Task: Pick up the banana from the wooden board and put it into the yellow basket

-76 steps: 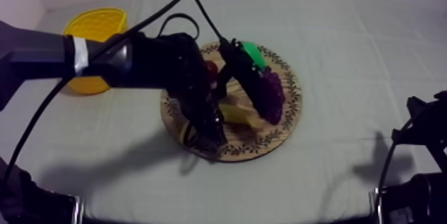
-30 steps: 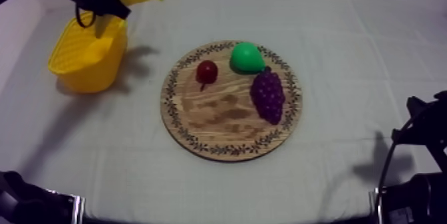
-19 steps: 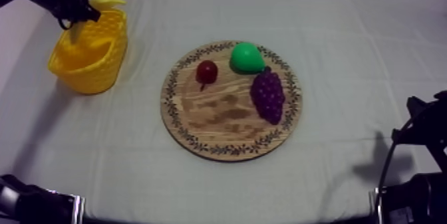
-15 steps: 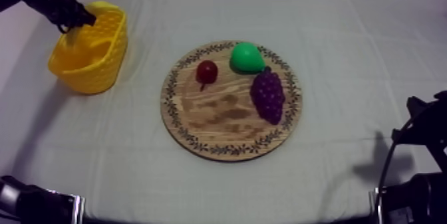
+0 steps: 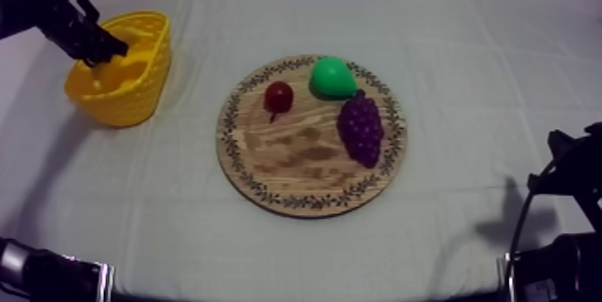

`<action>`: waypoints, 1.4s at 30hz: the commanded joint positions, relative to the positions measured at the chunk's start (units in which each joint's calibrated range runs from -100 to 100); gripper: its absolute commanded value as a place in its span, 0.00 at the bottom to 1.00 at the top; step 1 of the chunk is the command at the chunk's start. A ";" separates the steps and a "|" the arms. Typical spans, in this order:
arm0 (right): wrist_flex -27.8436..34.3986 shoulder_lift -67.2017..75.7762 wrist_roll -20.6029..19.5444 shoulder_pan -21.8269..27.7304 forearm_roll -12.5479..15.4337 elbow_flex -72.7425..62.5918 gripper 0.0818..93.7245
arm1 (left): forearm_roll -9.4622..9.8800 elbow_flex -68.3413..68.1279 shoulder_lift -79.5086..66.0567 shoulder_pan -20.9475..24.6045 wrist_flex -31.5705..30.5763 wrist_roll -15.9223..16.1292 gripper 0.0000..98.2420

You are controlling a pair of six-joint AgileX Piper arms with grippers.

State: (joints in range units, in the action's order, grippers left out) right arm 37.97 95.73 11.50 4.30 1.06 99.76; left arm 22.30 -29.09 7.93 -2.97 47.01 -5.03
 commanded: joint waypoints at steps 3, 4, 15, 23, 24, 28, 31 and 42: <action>0.01 0.02 0.00 -0.01 -0.01 0.02 0.00 | -0.66 -1.76 0.62 0.56 -4.05 -0.67 0.18; 0.01 0.02 0.00 -0.01 -0.01 0.02 0.00 | -0.92 -2.15 0.76 0.75 -5.05 -0.70 0.18; 0.01 0.02 0.00 -0.01 -0.01 0.02 0.00 | -4.13 -4.93 2.60 1.98 -12.87 1.76 0.30; 0.01 0.02 0.00 -0.01 -0.01 0.02 0.00 | -5.50 -8.84 1.07 1.88 -18.65 3.82 0.47; 0.01 0.02 0.00 -0.01 -0.01 0.02 0.00 | -5.74 -9.01 0.86 1.89 -18.89 4.04 0.47; 0.01 0.02 0.00 -0.01 -0.01 0.02 0.00 | -8.52 -9.56 -0.81 1.98 -19.60 6.36 0.39; 0.01 0.02 0.00 -0.01 -0.01 0.02 0.00 | -10.89 -11.15 -3.78 1.84 -20.03 8.00 0.29; 0.01 0.02 0.00 -0.01 -0.01 0.02 0.00 | -12.03 -26.07 -21.66 -0.80 -25.42 7.65 0.02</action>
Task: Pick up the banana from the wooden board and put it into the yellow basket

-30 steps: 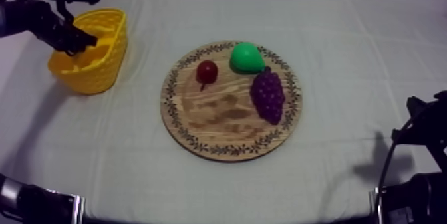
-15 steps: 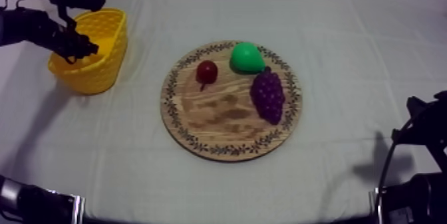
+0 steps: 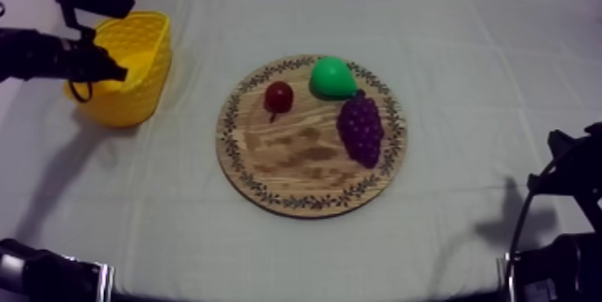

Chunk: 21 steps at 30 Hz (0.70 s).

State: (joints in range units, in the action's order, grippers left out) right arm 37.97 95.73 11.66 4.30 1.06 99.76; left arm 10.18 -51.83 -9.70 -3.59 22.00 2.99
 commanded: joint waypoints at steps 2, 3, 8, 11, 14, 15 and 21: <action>0.01 0.02 -0.16 -0.01 -0.01 0.02 0.00 | 0.17 -6.36 -7.90 -0.74 -0.83 -1.18 0.01; 0.01 0.02 -0.16 -0.01 -0.01 0.02 0.00 | 0.20 -7.85 -9.84 -1.01 -0.95 -1.61 0.01; 0.01 0.02 -0.16 -0.01 -0.01 0.02 0.00 | 0.37 -13.80 -18.70 -2.32 -0.84 -3.90 0.00; 0.01 0.02 -0.16 -0.01 -0.01 0.02 0.00 | 0.47 -16.66 -23.72 -2.42 -0.69 -4.99 0.00; 0.01 0.02 -0.16 -0.01 -0.01 0.02 0.00 | 0.51 -19.35 -28.64 -1.95 -0.65 -5.86 0.00; 0.01 0.02 -0.16 -0.01 -0.01 0.02 0.00 | 0.52 -20.23 -30.15 -1.73 -0.75 -6.12 0.00; 0.01 0.02 -0.16 -0.01 -0.01 0.02 0.00 | 0.53 -27.06 -39.28 -0.60 -3.33 -7.87 0.00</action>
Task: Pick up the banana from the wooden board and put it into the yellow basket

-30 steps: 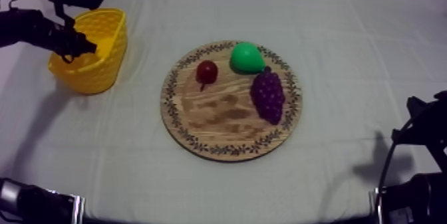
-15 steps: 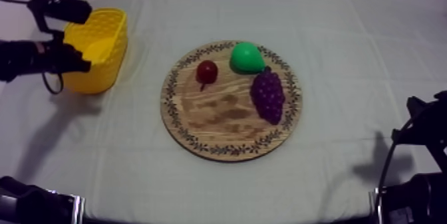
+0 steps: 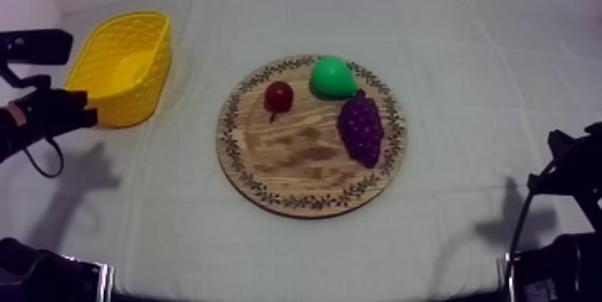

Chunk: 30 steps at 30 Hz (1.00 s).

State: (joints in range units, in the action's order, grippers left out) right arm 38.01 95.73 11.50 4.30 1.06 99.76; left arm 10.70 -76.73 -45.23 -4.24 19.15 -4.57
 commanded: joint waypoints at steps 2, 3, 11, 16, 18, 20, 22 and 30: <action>-0.02 0.02 0.00 -0.01 -0.01 0.02 0.00 | 0.02 -4.48 -7.13 0.17 -1.15 -0.89 0.00; -0.02 0.02 0.00 -0.01 -0.01 0.02 0.00 | 0.02 -5.56 -8.83 0.21 -1.32 -1.21 0.00; -0.02 0.02 0.00 -0.01 -0.01 0.02 0.00 | -0.14 -13.65 -22.26 0.50 -0.37 -2.86 0.00; -0.02 0.02 0.00 -0.01 -0.01 0.02 0.00 | -0.27 -17.87 -28.20 1.27 0.57 -3.21 0.00; -0.02 0.02 0.00 -0.01 -0.01 0.02 0.00 | -0.81 -19.44 -31.11 1.76 1.14 -2.98 0.00; -0.02 0.02 0.00 -0.01 -0.01 0.02 0.00 | -1.69 -20.78 -34.38 2.05 2.23 -2.34 0.00; -0.02 0.02 0.00 -0.01 -0.01 0.02 0.00 | -2.18 -21.74 -37.50 2.07 3.82 -1.99 0.00; -0.02 0.02 0.00 -0.01 -0.01 0.02 0.00 | -5.60 -22.22 -48.34 1.00 13.95 4.00 0.01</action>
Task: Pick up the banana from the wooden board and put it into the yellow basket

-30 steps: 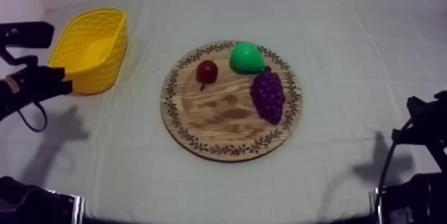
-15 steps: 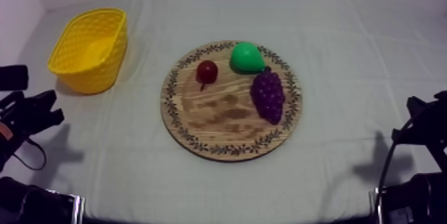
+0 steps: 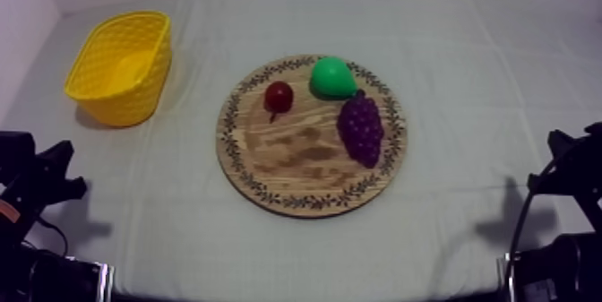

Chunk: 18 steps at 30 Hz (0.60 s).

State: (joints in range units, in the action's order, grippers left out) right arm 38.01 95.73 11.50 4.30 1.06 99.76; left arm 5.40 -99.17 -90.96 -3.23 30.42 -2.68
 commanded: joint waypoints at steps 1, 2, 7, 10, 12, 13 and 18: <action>-0.02 0.02 0.00 -0.01 -0.01 0.02 0.00 | -0.67 0.47 -3.47 0.07 4.10 3.03 0.01; -0.02 0.02 0.00 -0.01 -0.01 0.02 0.00 | -1.24 0.72 -4.24 0.27 5.39 4.12 0.01; -0.02 0.02 0.00 -0.01 -0.01 0.02 0.00 | -2.95 1.76 -7.67 1.41 10.08 7.14 0.00; -0.02 0.02 0.00 -0.01 -0.01 0.02 0.00 | -3.32 2.04 -8.48 1.30 10.91 7.48 0.00; -0.02 0.02 0.00 -0.01 -0.01 0.02 0.00 | -3.42 2.11 -8.76 0.51 11.11 7.40 0.00; -0.02 0.02 0.00 -0.01 -0.01 0.02 0.00 | -3.47 2.07 -8.85 0.14 10.98 6.67 0.00; -0.02 0.02 0.00 -0.01 -0.01 0.02 0.00 | -3.39 0.15 -9.01 -0.57 4.52 -7.22 0.00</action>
State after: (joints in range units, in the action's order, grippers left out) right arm 38.01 95.73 11.50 4.30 1.06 99.76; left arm 1.97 -98.77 -99.96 -3.79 37.42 1.45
